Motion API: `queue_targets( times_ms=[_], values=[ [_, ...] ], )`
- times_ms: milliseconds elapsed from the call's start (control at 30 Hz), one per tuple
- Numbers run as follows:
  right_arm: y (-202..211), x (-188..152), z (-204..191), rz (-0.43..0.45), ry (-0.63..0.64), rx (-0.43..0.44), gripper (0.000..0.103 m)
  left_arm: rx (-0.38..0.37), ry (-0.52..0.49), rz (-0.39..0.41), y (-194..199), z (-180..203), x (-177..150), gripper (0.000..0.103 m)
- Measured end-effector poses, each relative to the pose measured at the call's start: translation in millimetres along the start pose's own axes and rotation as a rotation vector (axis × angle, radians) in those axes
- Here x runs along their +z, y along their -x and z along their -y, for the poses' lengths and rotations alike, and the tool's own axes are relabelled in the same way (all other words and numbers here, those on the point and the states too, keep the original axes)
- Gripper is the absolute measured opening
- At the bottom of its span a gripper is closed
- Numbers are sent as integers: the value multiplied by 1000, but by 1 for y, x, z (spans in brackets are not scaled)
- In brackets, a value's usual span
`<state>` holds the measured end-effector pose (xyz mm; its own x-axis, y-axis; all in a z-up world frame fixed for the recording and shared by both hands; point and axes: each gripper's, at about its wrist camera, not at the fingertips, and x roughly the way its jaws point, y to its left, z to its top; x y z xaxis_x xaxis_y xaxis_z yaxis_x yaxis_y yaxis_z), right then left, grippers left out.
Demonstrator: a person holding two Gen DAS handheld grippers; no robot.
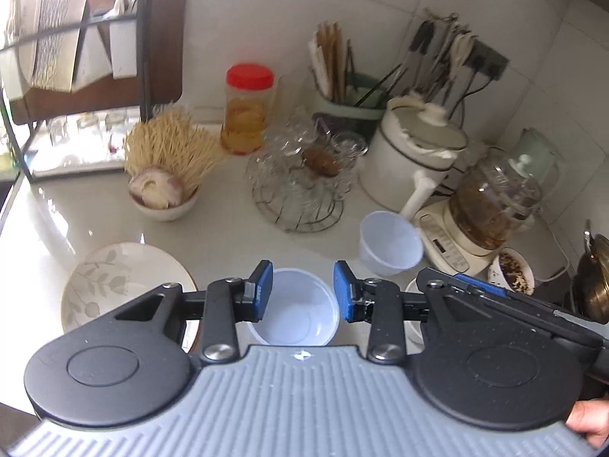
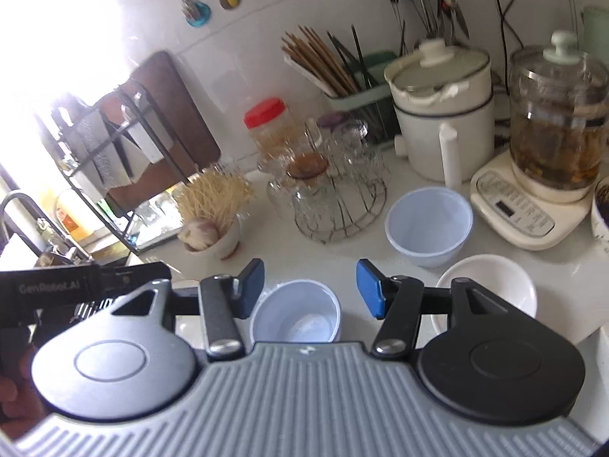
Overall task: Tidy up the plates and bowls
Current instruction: 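Lift the plastic bowl with both grippers and carry it toward the kettle, then lower the held plastic bowl into the plastic bowl beside the kettle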
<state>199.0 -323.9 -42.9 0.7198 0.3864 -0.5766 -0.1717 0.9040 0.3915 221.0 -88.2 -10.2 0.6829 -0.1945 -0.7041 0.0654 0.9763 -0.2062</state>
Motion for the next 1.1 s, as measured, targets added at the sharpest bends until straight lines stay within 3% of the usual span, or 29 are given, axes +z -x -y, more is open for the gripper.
queue_targets(
  times_ms=[267,533,1100],
  values=[
    [36,-11,-31,111,70,-110,57,-37,-42,-2,21,-7,-10,40],
    [47,-31,-54,74,23,-127,57,-80,-59,-25,35,-24,-23,40],
    [68,-60,-70,109,-56,-245,57,-211,-136,-57,34,-29,-42,41]
  ],
)
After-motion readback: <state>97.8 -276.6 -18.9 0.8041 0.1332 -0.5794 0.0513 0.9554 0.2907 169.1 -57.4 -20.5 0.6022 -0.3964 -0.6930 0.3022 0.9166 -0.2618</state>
